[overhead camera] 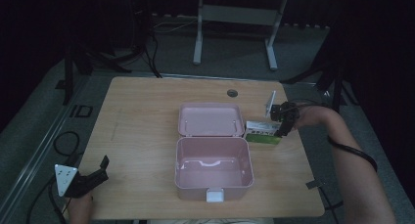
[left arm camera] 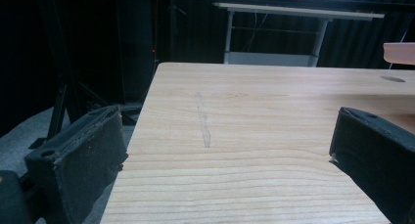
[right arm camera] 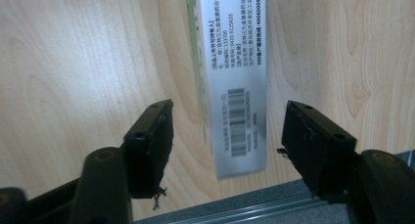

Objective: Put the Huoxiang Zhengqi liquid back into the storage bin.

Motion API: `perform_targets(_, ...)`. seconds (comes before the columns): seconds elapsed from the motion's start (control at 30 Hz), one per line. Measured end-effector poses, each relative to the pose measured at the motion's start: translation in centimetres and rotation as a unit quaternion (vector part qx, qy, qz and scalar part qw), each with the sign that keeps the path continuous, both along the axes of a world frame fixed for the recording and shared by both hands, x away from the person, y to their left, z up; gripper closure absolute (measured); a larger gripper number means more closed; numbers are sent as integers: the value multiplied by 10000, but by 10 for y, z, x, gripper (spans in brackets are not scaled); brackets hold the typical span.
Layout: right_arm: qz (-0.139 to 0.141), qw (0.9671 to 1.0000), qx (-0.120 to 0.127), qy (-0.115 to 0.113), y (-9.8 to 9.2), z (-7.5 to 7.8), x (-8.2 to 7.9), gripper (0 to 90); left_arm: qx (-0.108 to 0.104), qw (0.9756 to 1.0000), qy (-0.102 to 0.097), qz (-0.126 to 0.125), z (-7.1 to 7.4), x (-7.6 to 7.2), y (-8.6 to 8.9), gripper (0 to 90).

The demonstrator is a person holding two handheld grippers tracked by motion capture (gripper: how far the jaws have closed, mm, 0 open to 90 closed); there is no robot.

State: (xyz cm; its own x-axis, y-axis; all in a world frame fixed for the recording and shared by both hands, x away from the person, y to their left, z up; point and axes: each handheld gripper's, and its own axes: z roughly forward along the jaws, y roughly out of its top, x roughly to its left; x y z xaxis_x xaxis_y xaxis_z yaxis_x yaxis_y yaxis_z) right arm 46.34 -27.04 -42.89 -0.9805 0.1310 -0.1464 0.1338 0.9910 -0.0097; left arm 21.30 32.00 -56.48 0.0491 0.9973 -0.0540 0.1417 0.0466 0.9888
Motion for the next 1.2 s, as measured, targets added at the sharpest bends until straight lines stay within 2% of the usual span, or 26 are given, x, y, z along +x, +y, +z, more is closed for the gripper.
perform_targets(0.23,68,9997,-131,185,11,-13,11,479,14,10000,17,-2,0,0,0,3)
perform_targets(0.47,115,9989,-275,369,21,-25,16,500,17,10000,18,-21,0,0,0,3)
perform_targets(0.67,71,9984,-269,490,23,-35,19,577,20,10000,21,-27,0,0,-1,3)
perform_targets(1.2,102,9979,-264,574,24,-37,21,605,50,10000,44,-27,0,1,-1,3)
